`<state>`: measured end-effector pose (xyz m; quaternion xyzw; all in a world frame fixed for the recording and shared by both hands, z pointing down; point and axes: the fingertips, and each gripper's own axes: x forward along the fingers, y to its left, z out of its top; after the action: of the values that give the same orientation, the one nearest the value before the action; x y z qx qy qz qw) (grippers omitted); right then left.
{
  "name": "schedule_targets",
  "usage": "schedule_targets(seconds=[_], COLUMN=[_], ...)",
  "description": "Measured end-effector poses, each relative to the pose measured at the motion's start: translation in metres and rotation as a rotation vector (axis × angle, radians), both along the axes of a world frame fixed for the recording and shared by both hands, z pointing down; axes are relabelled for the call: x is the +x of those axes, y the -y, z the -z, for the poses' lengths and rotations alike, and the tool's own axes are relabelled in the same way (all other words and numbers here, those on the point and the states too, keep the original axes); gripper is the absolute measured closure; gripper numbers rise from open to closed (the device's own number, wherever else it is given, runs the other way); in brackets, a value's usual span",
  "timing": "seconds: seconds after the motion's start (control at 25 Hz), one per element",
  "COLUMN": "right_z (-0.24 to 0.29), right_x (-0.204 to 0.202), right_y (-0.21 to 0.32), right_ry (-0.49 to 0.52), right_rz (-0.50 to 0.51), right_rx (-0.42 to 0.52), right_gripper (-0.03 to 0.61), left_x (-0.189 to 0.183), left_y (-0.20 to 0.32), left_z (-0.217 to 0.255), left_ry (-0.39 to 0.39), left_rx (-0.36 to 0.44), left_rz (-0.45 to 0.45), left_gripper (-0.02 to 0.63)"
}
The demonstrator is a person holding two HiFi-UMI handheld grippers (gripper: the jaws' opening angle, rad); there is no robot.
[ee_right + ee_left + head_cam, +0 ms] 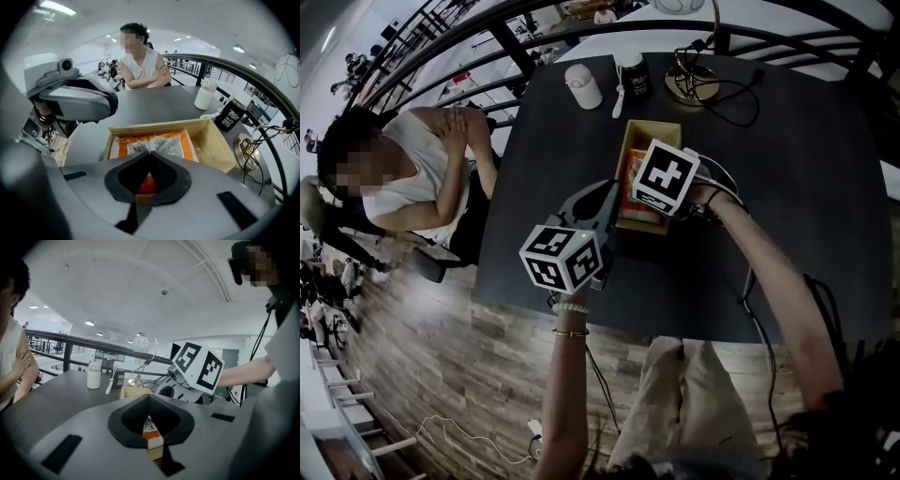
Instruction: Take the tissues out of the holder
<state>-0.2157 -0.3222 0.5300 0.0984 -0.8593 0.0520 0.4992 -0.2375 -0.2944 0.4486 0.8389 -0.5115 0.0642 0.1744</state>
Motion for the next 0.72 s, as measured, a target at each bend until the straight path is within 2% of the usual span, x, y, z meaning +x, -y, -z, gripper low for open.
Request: schedule_targets(seconds=[0.36, 0.72], right_z=[0.038, 0.090], right_x=[0.008, 0.018], right_y=[0.004, -0.003], right_ry=[0.160, 0.267], right_rz=[-0.054, -0.071], right_rx=[0.059, 0.119], right_gripper=[0.565, 0.565], left_x=[0.001, -0.006], left_y=[-0.006, -0.013], left_z=[0.015, 0.052], left_ry=[-0.012, -0.014], left_rx=[0.026, 0.090], left_rz=[-0.001, 0.011], left_gripper=[0.606, 0.606])
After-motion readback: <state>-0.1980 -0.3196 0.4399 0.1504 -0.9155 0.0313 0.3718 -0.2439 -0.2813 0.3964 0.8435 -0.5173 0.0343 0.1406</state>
